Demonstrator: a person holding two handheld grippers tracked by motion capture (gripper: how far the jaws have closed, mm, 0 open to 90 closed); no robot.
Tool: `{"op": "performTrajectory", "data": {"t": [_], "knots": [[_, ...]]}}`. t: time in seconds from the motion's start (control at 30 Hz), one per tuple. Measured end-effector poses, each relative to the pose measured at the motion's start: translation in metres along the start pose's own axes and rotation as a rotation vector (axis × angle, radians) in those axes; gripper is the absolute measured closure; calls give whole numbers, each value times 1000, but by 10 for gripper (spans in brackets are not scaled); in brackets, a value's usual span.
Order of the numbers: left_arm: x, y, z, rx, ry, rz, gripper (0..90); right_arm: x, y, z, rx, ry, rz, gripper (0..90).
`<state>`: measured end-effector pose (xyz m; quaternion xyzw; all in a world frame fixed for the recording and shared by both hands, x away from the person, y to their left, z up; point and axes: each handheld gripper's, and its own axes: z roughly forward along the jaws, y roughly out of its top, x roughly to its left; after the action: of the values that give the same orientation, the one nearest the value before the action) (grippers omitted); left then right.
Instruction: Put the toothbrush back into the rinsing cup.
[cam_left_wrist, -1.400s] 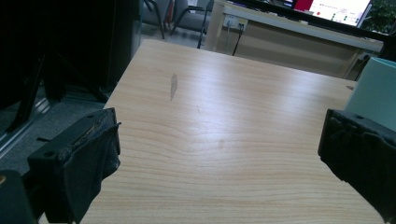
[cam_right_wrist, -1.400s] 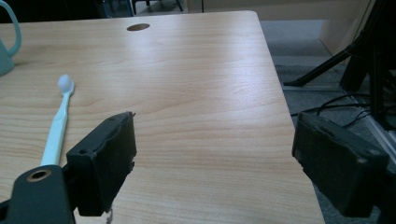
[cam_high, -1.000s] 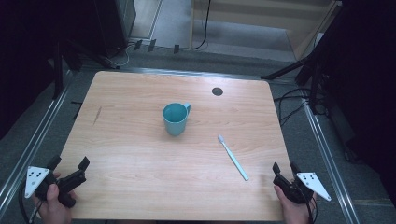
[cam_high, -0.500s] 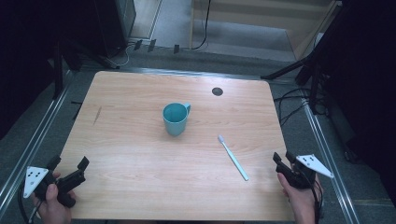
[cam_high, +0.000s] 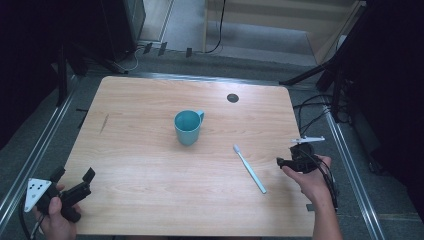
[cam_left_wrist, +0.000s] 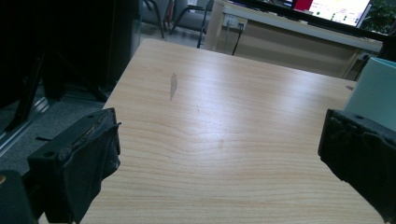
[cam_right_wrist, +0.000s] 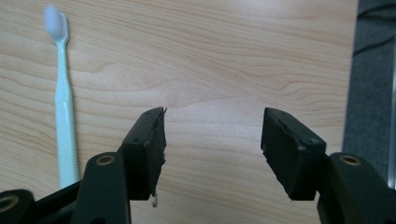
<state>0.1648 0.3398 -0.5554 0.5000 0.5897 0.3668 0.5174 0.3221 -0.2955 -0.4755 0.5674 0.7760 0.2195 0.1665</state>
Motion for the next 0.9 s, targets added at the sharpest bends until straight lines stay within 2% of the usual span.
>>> {"op": "performTrajectory", "data": {"t": [0.07,0.2,0.27,0.5,0.6,0.67,0.83,0.9], "knots": [[1,0,0,1,0,-3,0,2,6,2,48,7,15,421],[1,0,0,2,-2,-7,0,3,17,0,111,-26,29,452],[1,0,0,2,-2,-6,0,6,24,-2,123,-43,5,463],[1,0,0,2,-2,-6,0,23,36,-1,180,-27,-90,503],[1,0,0,3,-4,-7,0,32,40,2,182,-17,-142,517],[1,0,0,3,-5,-6,0,36,41,3,181,-10,-151,510],[1,0,0,5,-8,-7,0,53,49,9,207,-7,-223,515],[1,0,1,6,-9,-8,0,56,50,10,218,-8,-239,514]]}}
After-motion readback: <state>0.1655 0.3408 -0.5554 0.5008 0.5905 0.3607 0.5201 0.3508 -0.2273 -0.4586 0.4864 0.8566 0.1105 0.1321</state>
